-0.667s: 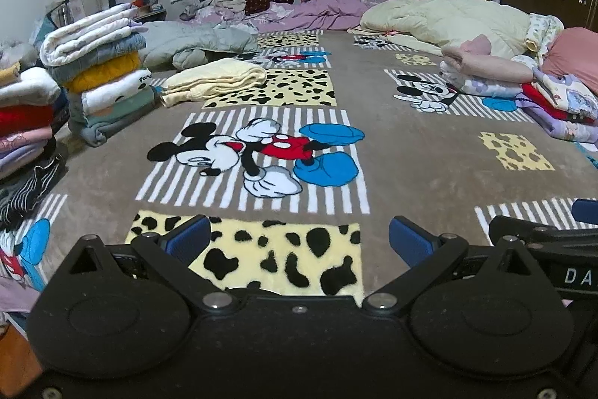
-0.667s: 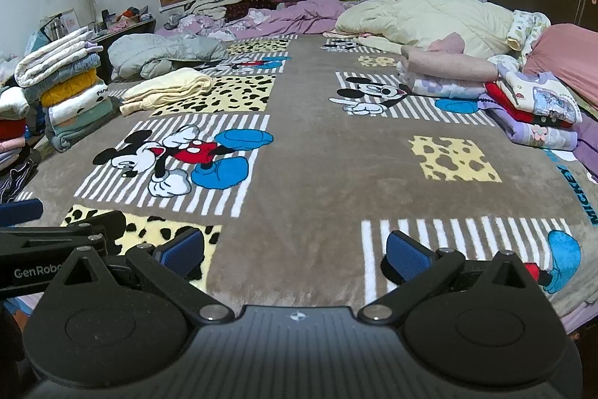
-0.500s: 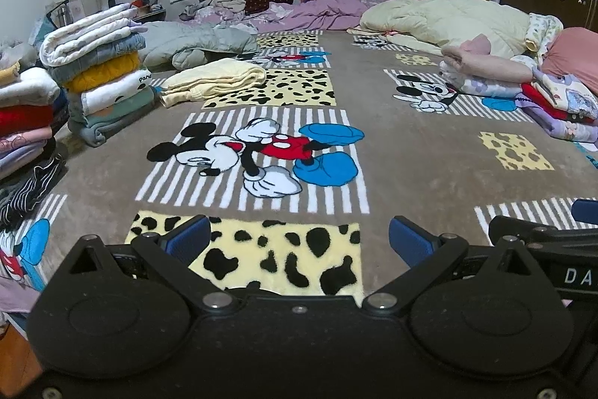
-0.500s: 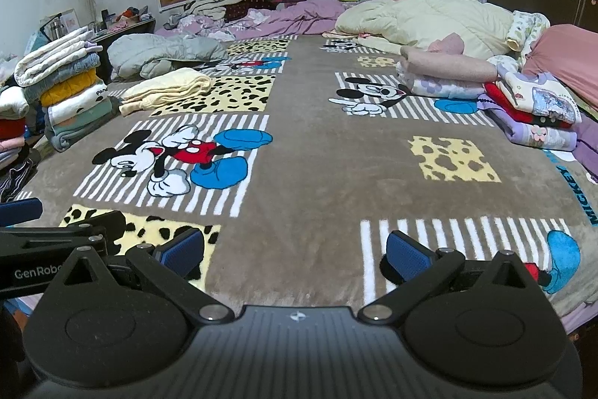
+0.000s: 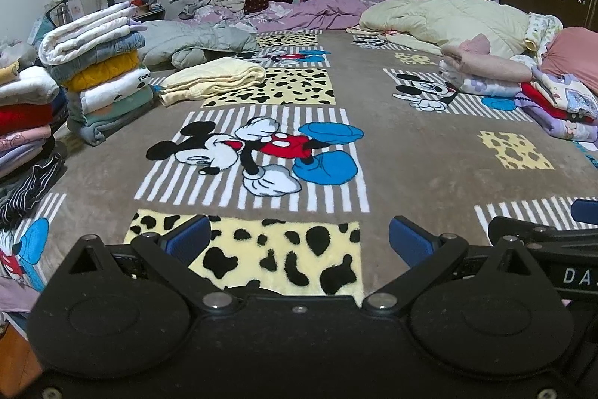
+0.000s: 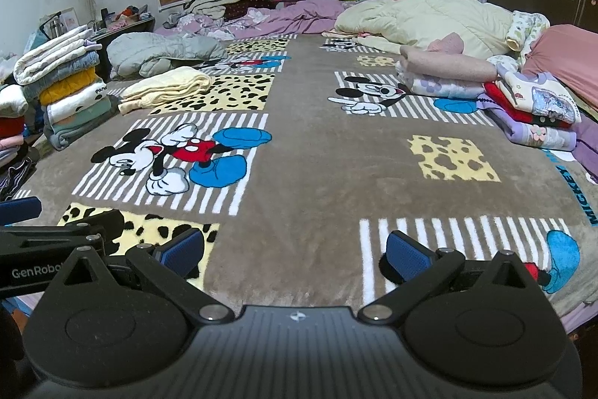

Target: Fold clothes

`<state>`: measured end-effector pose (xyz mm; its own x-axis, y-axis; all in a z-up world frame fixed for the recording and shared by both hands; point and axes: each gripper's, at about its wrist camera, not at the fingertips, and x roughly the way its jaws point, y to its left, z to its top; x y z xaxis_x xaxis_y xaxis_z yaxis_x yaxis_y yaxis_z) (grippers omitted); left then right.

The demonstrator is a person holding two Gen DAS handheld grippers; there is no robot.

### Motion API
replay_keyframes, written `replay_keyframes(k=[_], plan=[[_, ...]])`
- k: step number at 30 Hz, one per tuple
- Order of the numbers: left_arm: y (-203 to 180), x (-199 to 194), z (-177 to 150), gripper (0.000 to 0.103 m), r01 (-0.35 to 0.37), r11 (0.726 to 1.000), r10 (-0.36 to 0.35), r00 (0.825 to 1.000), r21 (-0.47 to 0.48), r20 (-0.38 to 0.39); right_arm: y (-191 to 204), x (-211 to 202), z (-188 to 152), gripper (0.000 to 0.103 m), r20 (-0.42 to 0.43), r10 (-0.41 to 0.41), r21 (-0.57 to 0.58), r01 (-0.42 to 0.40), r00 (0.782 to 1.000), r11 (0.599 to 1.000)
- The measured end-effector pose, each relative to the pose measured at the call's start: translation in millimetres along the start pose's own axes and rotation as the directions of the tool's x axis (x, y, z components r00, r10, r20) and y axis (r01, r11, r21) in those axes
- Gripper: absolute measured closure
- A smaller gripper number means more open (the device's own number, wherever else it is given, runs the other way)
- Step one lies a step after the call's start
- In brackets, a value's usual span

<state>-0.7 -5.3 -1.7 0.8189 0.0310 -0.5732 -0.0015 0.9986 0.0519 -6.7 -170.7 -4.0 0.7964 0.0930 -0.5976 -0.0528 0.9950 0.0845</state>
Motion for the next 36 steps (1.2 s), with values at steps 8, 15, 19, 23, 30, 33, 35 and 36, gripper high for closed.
replay_keyframes(k=[8,15,19,23,30,33,35,36], plan=[[2.1,0.9,-0.1,0.000,0.000,1.000,0.000,1.000,-0.005,0.001,1.5,0.9,-0.2,0.000,-0.003,0.001,-0.005,-0.001,1.000,1.000],[-1.9,2.2,0.9,0.000,0.002,1.000,-0.002,1.000,-0.002,0.002,1.7,-0.3,-0.5,0.000,0.000,0.002,-0.005,-0.002,1.000,1.000],[-0.9,0.7,0.7,0.000,0.003,1.000,-0.003,1.000,-0.003,0.004,1.8,-0.2,-0.8,0.000,0.001,-0.001,-0.008,0.001,1.000,1.000],[2.0,0.0,0.0,0.000,0.005,1.000,-0.005,1.000,-0.005,0.005,0.0,-0.2,0.6,0.000,0.000,0.001,-0.005,-0.001,1.000,1.000],[3.5,-1.1,0.4,0.000,0.006,1.000,-0.006,1.000,-0.003,0.007,0.1,-0.5,-0.1,0.000,0.002,-0.001,-0.006,0.001,1.000,1.000],[3.1,-1.8,0.6,0.000,0.007,1.000,-0.007,1.000,-0.002,0.009,0.1,-1.0,-0.4,0.000,0.002,-0.001,-0.005,0.001,1.000,1.000],[3.0,-2.3,0.6,0.000,0.009,1.000,-0.009,1.000,-0.002,0.010,-0.3,-1.2,-0.6,0.000,0.003,-0.001,-0.005,0.001,1.000,1.000],[2.9,-2.6,0.7,0.000,0.009,1.000,-0.009,1.000,-0.001,0.011,-0.6,-1.4,-0.7,0.000,0.003,-0.001,-0.005,0.001,1.000,1.000]])
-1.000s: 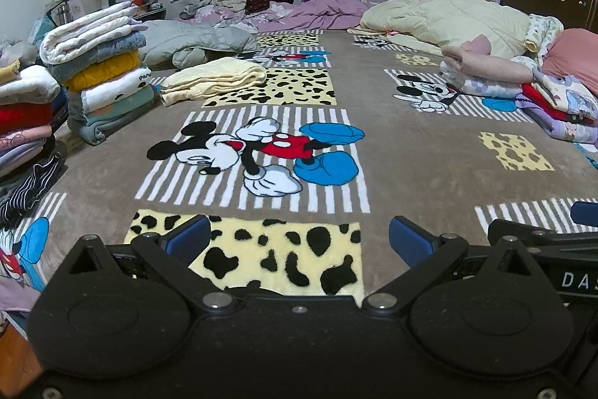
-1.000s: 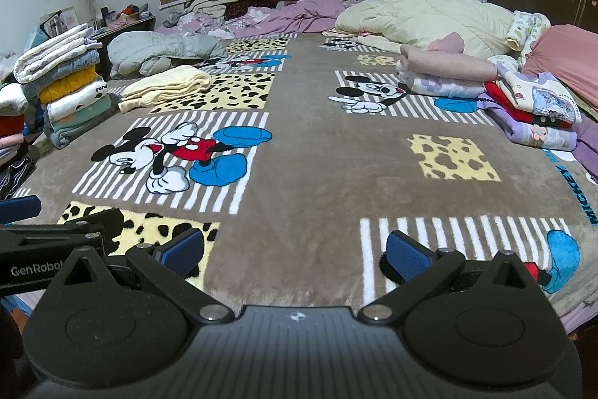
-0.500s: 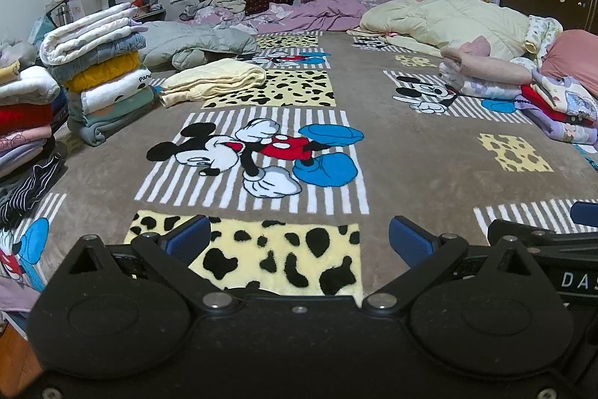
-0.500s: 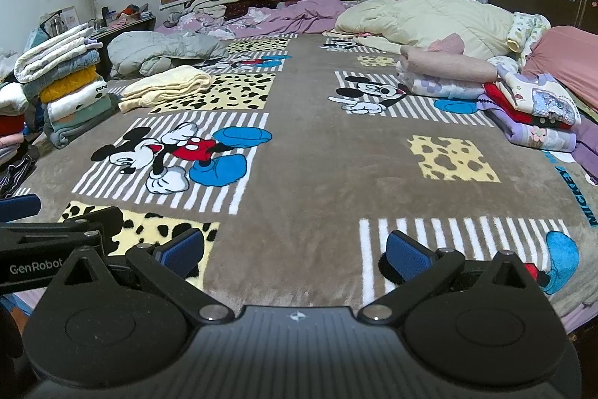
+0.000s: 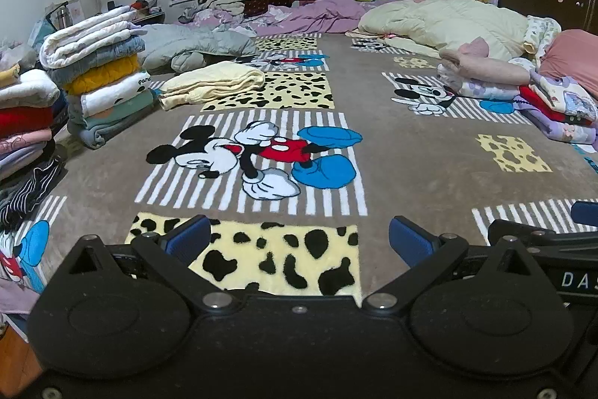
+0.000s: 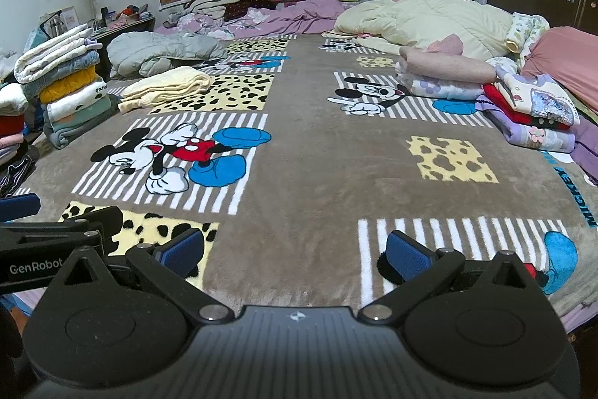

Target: Fold clothes

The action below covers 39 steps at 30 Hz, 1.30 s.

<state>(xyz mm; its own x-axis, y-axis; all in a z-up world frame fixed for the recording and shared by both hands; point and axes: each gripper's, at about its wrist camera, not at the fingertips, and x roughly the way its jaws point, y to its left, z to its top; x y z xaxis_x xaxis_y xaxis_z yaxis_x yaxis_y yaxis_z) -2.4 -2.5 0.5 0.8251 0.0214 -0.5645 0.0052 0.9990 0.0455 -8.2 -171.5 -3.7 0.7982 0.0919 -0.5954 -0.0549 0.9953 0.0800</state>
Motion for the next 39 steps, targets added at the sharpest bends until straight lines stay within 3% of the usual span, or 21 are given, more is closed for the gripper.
replay_keyframes(k=[13,21,25,27,29,33,36,39], plan=[[-5,-2,2,0.000,0.017,1.000,-0.018,1.000,0.006,0.005,-1,-6,1,0.000,0.010,-0.002,-0.001,0.002,1.000,1.000],[-29,8,32,0.000,0.054,0.998,-0.056,0.996,0.029,0.063,-25,-1,9,0.000,0.014,0.075,0.082,-0.076,0.997,0.994],[-56,22,51,0.000,0.075,0.995,-0.084,0.986,0.070,0.141,-45,6,26,0.000,0.076,0.093,0.116,-0.101,0.993,0.988],[-72,36,62,0.000,0.114,0.990,-0.125,0.982,0.081,0.143,-60,12,34,0.000,0.106,0.099,0.152,-0.115,0.989,0.982],[-91,53,74,0.000,0.166,0.981,-0.177,0.978,0.105,0.109,-80,21,44,0.000,0.133,0.102,0.198,-0.127,0.986,0.972],[-144,89,94,0.000,0.210,0.954,-0.217,0.976,0.215,0.009,-128,39,57,0.000,0.214,0.069,0.288,-0.130,0.974,0.949],[-185,106,104,0.000,0.282,0.916,-0.292,0.956,0.286,-0.008,-167,59,65,0.000,0.236,0.027,0.336,-0.108,0.971,0.936],[-232,127,113,0.000,0.291,0.888,-0.302,0.953,0.355,-0.025,-209,81,67,0.000,0.276,-0.049,0.413,-0.073,0.960,0.908]])
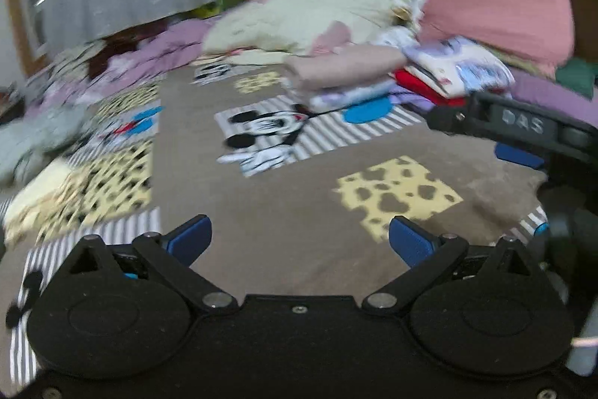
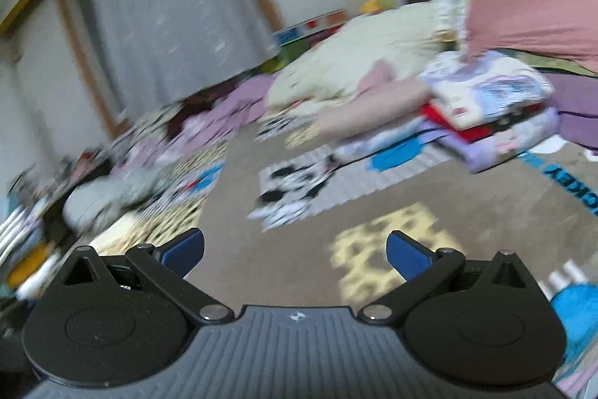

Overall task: Fold clothes
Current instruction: 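Reach both tools to the clothes pile and grasp the lavender-white sweatshirt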

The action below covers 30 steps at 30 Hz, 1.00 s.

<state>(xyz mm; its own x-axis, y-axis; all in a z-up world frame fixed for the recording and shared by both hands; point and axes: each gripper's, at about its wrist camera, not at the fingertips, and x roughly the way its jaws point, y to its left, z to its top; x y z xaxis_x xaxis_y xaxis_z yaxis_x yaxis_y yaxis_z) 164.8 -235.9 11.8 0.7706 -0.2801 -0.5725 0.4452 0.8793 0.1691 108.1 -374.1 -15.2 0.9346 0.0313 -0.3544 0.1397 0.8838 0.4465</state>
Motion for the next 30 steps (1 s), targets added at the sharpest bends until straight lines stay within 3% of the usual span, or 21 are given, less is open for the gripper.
replay_keyframes(k=[5,13,16,25,30], plan=[[-32,43,43,0.002,0.087,0.996,-0.088,0.992,0.008,0.091,-82,41,6,0.000,0.087,-0.096,0.179,0.079,0.992,0.981],[-81,120,113,0.009,0.276,0.960,-0.264,0.950,-0.054,0.167,-174,66,3,0.000,0.119,-0.244,0.353,0.189,0.963,0.917],[-100,151,131,0.022,0.320,0.945,-0.308,0.939,-0.063,0.150,-193,65,9,0.000,0.140,-0.279,0.403,0.202,0.950,0.893],[-142,227,156,0.042,0.380,0.921,-0.366,0.920,-0.087,0.139,-233,66,6,0.000,0.142,-0.373,0.549,0.240,0.917,0.800],[-159,260,164,0.055,0.404,0.907,-0.392,0.913,-0.117,0.117,-238,74,6,0.000,0.132,-0.366,0.582,0.227,0.921,0.781]])
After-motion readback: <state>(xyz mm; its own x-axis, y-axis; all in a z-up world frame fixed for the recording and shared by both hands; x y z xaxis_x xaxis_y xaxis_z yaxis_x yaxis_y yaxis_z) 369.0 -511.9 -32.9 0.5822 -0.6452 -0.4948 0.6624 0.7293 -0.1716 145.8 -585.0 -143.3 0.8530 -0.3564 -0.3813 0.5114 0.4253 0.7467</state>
